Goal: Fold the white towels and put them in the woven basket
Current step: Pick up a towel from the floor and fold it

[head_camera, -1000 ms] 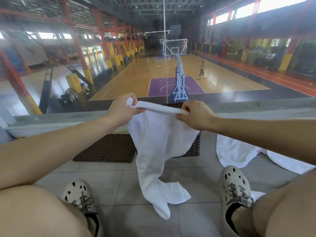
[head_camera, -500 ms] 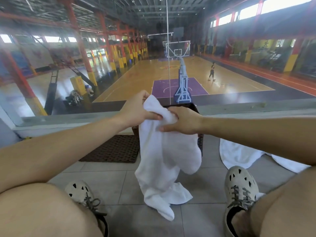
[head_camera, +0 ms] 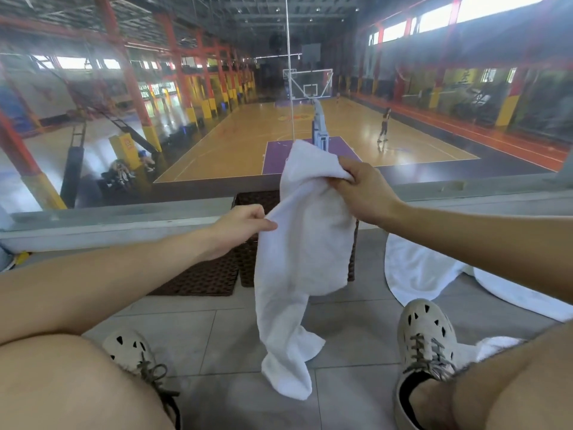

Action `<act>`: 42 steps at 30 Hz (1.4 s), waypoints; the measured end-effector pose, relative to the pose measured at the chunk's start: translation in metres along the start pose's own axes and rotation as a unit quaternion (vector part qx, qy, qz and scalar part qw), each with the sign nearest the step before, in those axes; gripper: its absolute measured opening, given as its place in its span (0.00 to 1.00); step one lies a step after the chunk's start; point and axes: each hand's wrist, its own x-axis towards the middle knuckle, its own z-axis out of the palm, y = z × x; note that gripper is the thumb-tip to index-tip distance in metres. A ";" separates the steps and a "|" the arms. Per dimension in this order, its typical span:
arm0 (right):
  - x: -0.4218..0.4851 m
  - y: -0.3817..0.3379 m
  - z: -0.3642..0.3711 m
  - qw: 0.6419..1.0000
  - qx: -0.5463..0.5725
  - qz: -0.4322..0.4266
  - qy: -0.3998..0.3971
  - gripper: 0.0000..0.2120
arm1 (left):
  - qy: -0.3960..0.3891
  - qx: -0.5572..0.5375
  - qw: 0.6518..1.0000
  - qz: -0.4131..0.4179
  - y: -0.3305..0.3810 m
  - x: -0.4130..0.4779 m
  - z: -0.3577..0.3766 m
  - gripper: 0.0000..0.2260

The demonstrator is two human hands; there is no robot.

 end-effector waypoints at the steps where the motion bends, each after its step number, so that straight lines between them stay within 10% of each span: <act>1: -0.001 0.002 -0.005 1.000 0.012 0.010 0.007 0.12 | -0.023 -0.051 0.998 0.002 0.007 -0.002 0.000 0.18; 5: -0.005 -0.004 -0.015 0.997 0.072 0.027 -0.003 0.14 | -0.118 -0.157 0.980 -0.017 0.033 -0.008 0.023 0.03; 9: -0.006 -0.016 -0.012 0.995 0.088 0.011 -0.054 0.15 | -0.089 -0.010 0.996 0.002 0.023 0.004 0.041 0.37; 14: -0.001 -0.012 -0.011 0.997 0.067 0.007 -0.025 0.13 | -0.099 0.089 0.991 0.024 0.005 0.011 0.053 0.03; 24: 0.005 0.016 -0.010 0.995 0.030 0.072 0.059 0.16 | 0.059 0.011 0.982 0.177 0.037 0.009 0.055 0.04; 30: 0.013 0.037 -0.020 0.987 -0.029 0.136 0.075 0.18 | 0.156 0.021 0.986 0.059 0.045 0.021 0.026 0.14; 34: 0.014 0.044 -0.026 0.985 -0.046 0.145 0.088 0.18 | -0.065 -0.050 0.997 -0.011 0.045 0.009 0.023 0.27; 38: 0.020 0.043 -0.028 0.983 -0.060 0.138 0.102 0.18 | -0.348 0.065 0.927 -0.120 0.024 -0.012 0.020 0.21; 42: 0.010 0.056 -0.019 0.943 -0.222 0.247 -0.024 0.32 | -0.246 0.055 0.964 -0.081 0.017 -0.013 0.018 0.11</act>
